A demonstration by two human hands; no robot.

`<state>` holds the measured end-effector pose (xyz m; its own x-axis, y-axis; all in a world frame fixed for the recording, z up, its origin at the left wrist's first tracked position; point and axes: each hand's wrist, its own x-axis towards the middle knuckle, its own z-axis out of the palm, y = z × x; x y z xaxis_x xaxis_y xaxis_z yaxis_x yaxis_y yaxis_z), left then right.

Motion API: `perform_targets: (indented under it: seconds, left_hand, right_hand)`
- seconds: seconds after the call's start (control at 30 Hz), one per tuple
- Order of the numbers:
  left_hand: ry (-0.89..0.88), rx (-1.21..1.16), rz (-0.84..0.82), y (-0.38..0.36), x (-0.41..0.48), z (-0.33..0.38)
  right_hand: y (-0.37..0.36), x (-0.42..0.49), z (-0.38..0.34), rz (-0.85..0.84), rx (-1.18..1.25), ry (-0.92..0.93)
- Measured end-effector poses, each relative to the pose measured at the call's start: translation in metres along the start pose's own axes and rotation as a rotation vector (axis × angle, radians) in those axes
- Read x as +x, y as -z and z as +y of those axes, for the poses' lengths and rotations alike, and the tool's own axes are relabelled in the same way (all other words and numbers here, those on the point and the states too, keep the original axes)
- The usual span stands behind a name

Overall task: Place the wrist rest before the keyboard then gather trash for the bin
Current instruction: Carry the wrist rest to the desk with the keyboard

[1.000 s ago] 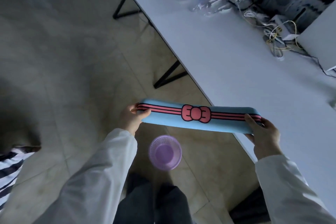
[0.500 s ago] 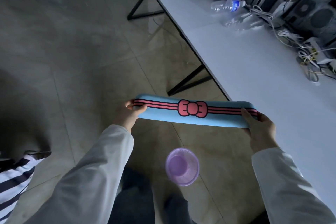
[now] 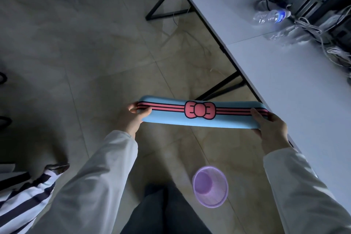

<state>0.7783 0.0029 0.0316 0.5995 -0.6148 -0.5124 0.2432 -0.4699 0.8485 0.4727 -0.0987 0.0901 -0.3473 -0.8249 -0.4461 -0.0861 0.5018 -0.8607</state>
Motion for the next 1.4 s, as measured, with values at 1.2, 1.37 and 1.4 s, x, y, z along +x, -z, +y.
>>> perform_targets:
  seconds: [1.2, 1.37, 1.4]
  left_hand:
    - [-0.072, -0.097, 0.099, -0.017, 0.291, 0.213]
    - [-0.069, -0.123, 0.067, -0.001, 0.364, 0.255]
    - [-0.063, -0.124, 0.069, 0.005, 0.379, 0.263]
  right_hand:
    - [-0.296, 0.186, -0.192, -0.229, 0.035, -0.043]
    - [-0.367, 0.202, -0.226, -0.205, 0.022, -0.012]
    - [-0.381, 0.203, -0.232, -0.198, 0.018, -0.005]
